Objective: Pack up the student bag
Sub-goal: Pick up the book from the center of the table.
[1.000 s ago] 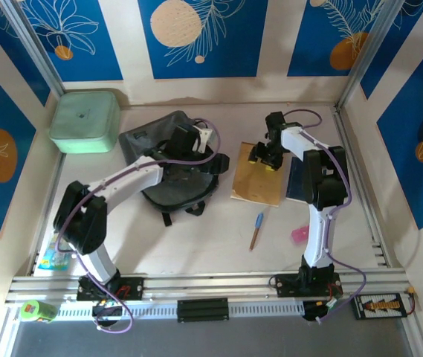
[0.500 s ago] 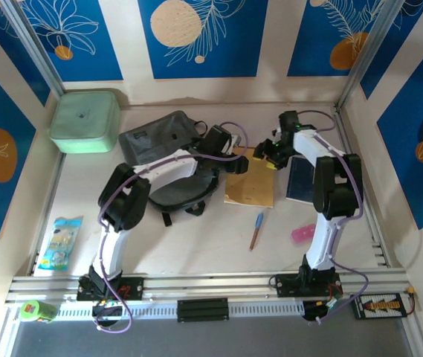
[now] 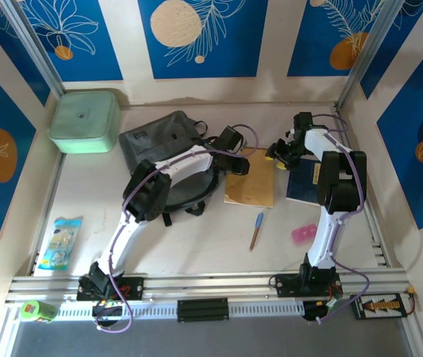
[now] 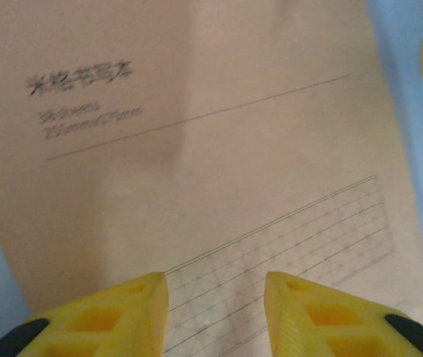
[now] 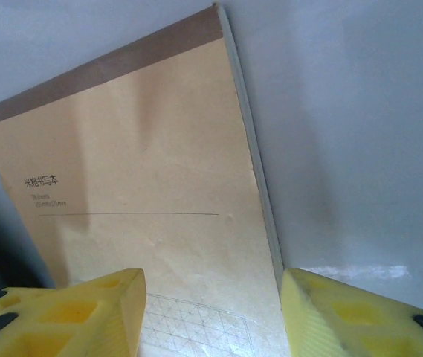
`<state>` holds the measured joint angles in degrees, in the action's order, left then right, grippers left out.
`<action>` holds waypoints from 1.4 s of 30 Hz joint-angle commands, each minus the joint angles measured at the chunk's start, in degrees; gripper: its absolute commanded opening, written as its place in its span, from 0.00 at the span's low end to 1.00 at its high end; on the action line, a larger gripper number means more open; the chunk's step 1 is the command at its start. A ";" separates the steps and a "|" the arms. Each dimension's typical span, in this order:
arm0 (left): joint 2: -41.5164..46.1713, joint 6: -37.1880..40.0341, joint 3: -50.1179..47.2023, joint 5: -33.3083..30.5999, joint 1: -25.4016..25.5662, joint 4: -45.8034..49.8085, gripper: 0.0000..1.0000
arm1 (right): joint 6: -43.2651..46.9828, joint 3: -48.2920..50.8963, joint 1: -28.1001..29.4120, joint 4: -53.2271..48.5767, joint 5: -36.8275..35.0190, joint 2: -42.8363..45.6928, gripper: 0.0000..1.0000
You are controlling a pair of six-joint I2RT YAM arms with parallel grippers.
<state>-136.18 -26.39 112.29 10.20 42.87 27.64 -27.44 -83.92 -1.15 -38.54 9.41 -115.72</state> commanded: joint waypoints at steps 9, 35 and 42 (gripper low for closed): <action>-2.21 -1.19 -0.72 -2.42 0.08 3.24 0.38 | 3.72 6.52 -0.11 -3.20 0.76 1.76 0.47; -4.48 -2.96 -3.39 -2.20 -0.07 4.48 0.30 | 8.89 4.21 3.42 -9.91 -0.33 5.95 0.27; -4.87 -2.68 -3.39 -1.89 -0.06 4.51 0.30 | 9.01 3.71 3.70 -10.08 -0.05 5.65 0.18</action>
<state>-137.01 -28.67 111.00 8.32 42.65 27.94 -18.90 -78.76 1.45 -47.51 6.52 -111.20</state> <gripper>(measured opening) 0.300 0.180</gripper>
